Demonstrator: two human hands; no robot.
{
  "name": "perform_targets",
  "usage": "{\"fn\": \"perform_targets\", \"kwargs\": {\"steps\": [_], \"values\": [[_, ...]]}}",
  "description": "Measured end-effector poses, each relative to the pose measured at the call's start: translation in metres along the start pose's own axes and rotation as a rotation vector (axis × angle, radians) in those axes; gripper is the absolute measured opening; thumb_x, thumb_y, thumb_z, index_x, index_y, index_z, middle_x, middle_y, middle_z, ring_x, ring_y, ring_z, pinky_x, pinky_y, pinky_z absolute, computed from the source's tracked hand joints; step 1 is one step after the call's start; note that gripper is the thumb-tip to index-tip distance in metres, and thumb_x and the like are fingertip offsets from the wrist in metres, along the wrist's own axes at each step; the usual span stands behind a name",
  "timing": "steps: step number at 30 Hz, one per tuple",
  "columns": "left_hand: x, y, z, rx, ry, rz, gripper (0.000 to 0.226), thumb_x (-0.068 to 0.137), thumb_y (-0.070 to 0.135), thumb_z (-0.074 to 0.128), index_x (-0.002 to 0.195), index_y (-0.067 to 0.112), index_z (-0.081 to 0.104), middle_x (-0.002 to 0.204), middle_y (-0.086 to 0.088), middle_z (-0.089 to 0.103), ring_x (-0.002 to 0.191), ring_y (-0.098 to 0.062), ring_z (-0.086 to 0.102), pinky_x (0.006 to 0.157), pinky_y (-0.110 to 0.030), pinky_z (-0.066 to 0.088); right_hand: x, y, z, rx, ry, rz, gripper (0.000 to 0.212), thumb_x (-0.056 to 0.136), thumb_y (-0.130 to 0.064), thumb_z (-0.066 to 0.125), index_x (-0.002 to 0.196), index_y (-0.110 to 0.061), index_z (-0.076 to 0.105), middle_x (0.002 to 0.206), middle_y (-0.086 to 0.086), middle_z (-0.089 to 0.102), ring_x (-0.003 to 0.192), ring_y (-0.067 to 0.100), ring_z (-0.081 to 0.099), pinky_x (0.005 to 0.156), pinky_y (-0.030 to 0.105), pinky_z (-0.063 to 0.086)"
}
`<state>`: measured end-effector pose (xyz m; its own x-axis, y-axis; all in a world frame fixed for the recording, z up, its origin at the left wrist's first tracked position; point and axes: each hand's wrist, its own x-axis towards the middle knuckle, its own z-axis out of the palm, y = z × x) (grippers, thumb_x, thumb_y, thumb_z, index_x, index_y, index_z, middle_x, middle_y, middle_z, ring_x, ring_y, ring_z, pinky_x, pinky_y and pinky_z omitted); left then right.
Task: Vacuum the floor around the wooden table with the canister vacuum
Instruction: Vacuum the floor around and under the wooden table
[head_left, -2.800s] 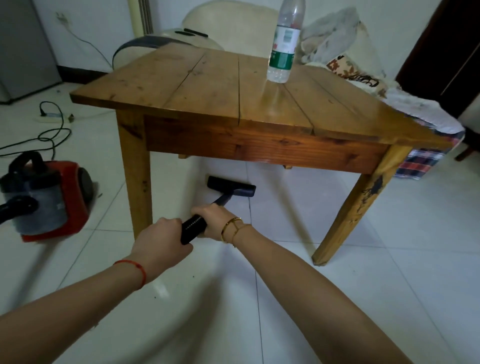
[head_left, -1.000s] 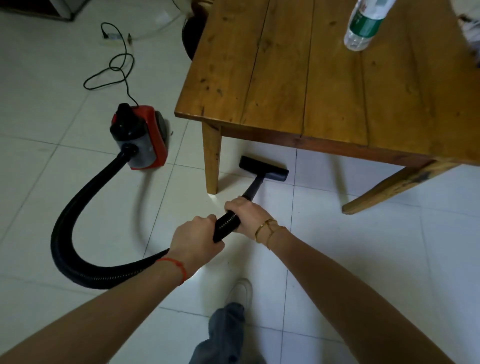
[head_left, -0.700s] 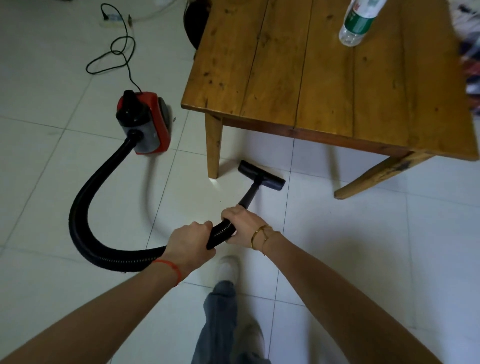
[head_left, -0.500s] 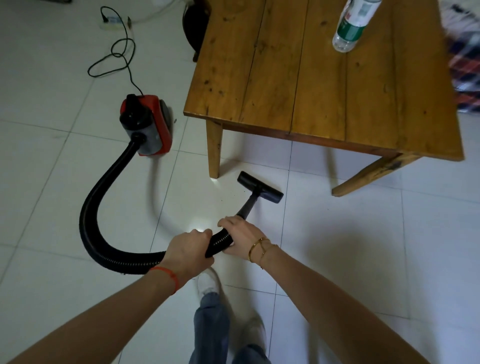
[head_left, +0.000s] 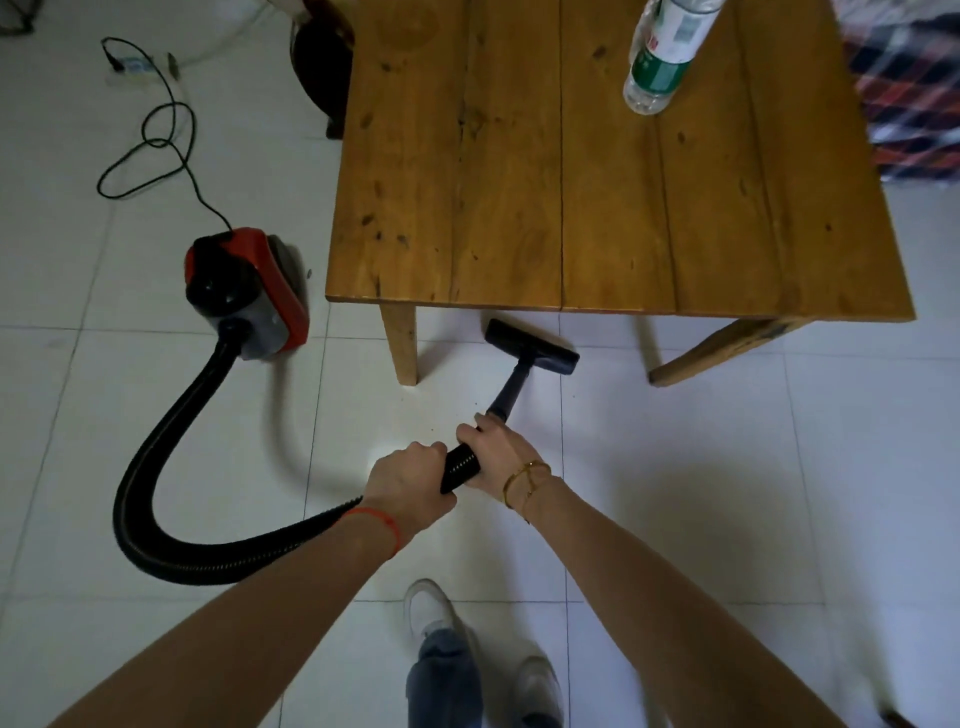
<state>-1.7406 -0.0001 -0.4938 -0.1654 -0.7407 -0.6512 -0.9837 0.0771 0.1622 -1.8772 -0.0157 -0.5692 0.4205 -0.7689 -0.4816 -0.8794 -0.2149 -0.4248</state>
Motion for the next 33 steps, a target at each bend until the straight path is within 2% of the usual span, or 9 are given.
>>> {"fn": "perform_targets", "kwargs": {"steps": [4, 9, 12, 15, 19, 21, 25, 27, 33], "values": [[0.011, 0.006, -0.007, -0.048, -0.037, 0.012, 0.021, 0.082, 0.025, 0.056, 0.101, 0.014, 0.053, 0.08, 0.001, 0.049, 0.074, -0.023, 0.057, 0.062, -0.027, 0.041, 0.006, 0.011, -0.008, 0.015, -0.043, 0.025, 0.035, 0.08, -0.018, 0.065, 0.111, -0.006, 0.052, 0.114, 0.016, 0.049, 0.107, 0.033, 0.051, 0.081, 0.042, 0.053], [0.0, -0.009, -0.011, -0.01, -0.062, 0.06, 0.015, 0.083, 0.024, 0.055, 0.094, 0.017, 0.048, 0.066, 0.007, 0.039, 0.066, -0.018, 0.049, 0.059, -0.026, 0.039, -0.002, -0.008, -0.007, 0.066, -0.079, 0.045, 0.033, 0.082, -0.017, 0.064, 0.112, -0.007, 0.054, 0.119, 0.016, 0.047, 0.112, 0.034, 0.049, 0.087, 0.043, 0.051], [-0.013, -0.027, -0.017, 0.043, -0.069, 0.084, 0.021, 0.084, 0.025, 0.055, 0.102, 0.016, 0.051, 0.069, 0.006, 0.041, 0.067, -0.018, 0.048, 0.06, -0.026, 0.038, -0.006, -0.032, -0.004, 0.116, -0.085, 0.068, 0.032, 0.082, -0.014, 0.064, 0.112, -0.007, 0.055, 0.124, 0.017, 0.046, 0.118, 0.035, 0.046, 0.089, 0.042, 0.051], [-0.026, -0.047, -0.028, 0.1, -0.084, 0.098, 0.025, 0.084, 0.026, 0.054, 0.106, 0.016, 0.051, 0.077, 0.004, 0.043, 0.069, -0.017, 0.046, 0.061, -0.025, 0.037, -0.01, -0.06, -0.005, 0.141, -0.074, 0.071, 0.032, 0.081, -0.013, 0.063, 0.112, -0.007, 0.055, 0.119, 0.017, 0.048, 0.114, 0.033, 0.047, 0.085, 0.04, 0.052], [-0.042, -0.071, -0.042, 0.175, -0.114, 0.124, 0.026, 0.082, 0.025, 0.053, 0.107, 0.017, 0.052, 0.066, 0.007, 0.032, 0.073, -0.022, 0.053, 0.061, -0.026, 0.035, -0.014, -0.09, -0.009, 0.172, -0.066, 0.068, 0.034, 0.078, -0.015, 0.065, 0.109, -0.007, 0.053, 0.111, 0.014, 0.053, 0.106, 0.032, 0.051, 0.077, 0.041, 0.053], [-0.047, -0.079, -0.049, 0.229, -0.128, 0.145, 0.028, 0.083, 0.025, 0.053, 0.109, 0.018, 0.051, 0.07, 0.006, 0.037, 0.081, -0.024, 0.06, 0.061, -0.026, 0.035, -0.015, -0.101, -0.01, 0.165, -0.078, 0.054, 0.035, 0.077, -0.014, 0.065, 0.109, -0.008, 0.051, 0.109, 0.013, 0.055, 0.104, 0.031, 0.052, 0.076, 0.041, 0.053], [-0.049, -0.083, -0.061, 0.336, -0.137, 0.183, 0.029, 0.085, 0.024, 0.052, 0.114, 0.019, 0.049, 0.087, 0.0, 0.053, 0.08, -0.023, 0.059, 0.062, -0.027, 0.035, -0.016, -0.111, -0.013, 0.155, -0.067, 0.065, 0.034, 0.081, -0.008, 0.06, 0.113, -0.006, 0.051, 0.111, 0.016, 0.056, 0.101, 0.033, 0.054, 0.077, 0.043, 0.053], [-0.046, -0.078, -0.065, 0.378, -0.137, 0.207, 0.03, 0.086, 0.024, 0.051, 0.116, 0.019, 0.048, 0.099, -0.003, 0.061, 0.089, -0.024, 0.062, 0.063, -0.028, 0.035, -0.017, -0.107, -0.015, 0.17, -0.052, 0.08, 0.035, 0.081, -0.009, 0.062, 0.114, -0.006, 0.051, 0.112, 0.016, 0.056, 0.101, 0.033, 0.054, 0.077, 0.042, 0.052], [-0.018, -0.028, -0.071, 0.436, -0.14, 0.292, 0.031, 0.089, 0.022, 0.051, 0.119, 0.016, 0.047, 0.107, -0.004, 0.063, 0.095, -0.025, 0.063, 0.065, -0.029, 0.036, -0.026, -0.058, -0.018, 0.233, 0.027, 0.154, 0.033, 0.08, -0.009, 0.064, 0.111, -0.006, 0.052, 0.112, 0.014, 0.055, 0.097, 0.034, 0.056, 0.076, 0.04, 0.052]]}}
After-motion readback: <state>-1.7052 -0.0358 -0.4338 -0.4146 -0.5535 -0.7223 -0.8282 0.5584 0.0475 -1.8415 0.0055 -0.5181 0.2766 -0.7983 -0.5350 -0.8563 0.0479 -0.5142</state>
